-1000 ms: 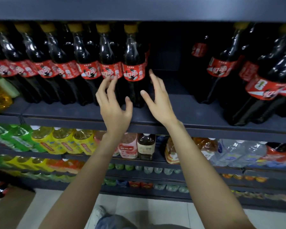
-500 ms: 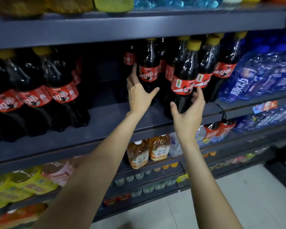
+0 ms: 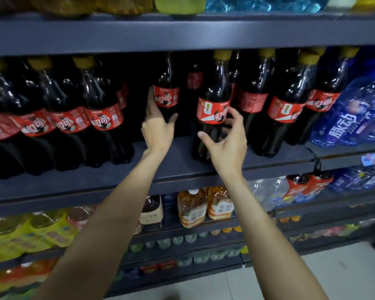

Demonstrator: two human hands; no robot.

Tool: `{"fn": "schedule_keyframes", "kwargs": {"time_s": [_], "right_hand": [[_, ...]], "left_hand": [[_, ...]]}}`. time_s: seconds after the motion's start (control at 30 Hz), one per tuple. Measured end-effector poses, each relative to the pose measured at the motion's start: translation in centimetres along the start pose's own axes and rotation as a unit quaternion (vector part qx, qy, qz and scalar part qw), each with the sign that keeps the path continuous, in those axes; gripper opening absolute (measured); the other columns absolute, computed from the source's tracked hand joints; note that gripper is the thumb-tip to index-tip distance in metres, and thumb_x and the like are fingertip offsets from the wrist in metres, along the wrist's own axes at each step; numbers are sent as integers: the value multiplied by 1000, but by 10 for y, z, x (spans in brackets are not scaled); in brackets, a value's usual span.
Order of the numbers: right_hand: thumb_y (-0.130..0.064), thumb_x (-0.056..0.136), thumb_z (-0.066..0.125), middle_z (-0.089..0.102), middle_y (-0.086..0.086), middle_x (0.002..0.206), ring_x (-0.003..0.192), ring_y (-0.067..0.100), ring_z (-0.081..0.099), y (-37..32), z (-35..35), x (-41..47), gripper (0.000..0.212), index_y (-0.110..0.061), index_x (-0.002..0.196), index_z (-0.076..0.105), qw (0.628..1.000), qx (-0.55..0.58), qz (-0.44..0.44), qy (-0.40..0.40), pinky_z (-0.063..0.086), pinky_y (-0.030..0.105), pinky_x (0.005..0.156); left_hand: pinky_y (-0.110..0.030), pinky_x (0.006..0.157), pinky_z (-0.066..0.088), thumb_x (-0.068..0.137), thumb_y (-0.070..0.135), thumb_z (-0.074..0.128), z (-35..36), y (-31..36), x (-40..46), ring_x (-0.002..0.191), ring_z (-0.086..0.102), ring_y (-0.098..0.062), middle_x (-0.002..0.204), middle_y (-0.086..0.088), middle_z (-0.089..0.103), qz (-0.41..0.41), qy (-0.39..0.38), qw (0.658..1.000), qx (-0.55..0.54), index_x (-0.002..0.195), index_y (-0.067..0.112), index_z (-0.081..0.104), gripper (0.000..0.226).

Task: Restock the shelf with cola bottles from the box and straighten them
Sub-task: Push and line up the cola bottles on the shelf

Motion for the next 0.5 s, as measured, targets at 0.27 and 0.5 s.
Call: {"fn": "schedule_keyframes", "kwargs": {"time_s": [0.27,0.5], "right_hand": [[-37,71,79,50,7,129,104,30,60,-19,75,42,82,-19,139,38,1000,-10,-29,-2,48,40,80],[-35,75,76,46,7,131,110,27,57,-4,112,66,78,-17,139,35,998,-14,-49,-32,46,38,81]], "left_hand": [[-37,113,27,92,22,58,21,-42,55,141,26,-30,154,-18,22,-30,40,998,34,150,2,5,81],[-47,100,39,95,13,49,48,-44,75,142,19,-30,156,-16,12,-12,52,992,117,150,6,5,71]]}}
Point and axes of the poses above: each hand's wrist, its own x-axis towards the middle knuckle, its own z-axis out of the palm, y = z × x, the point moved 9 cm from there along x, towards the middle knuckle
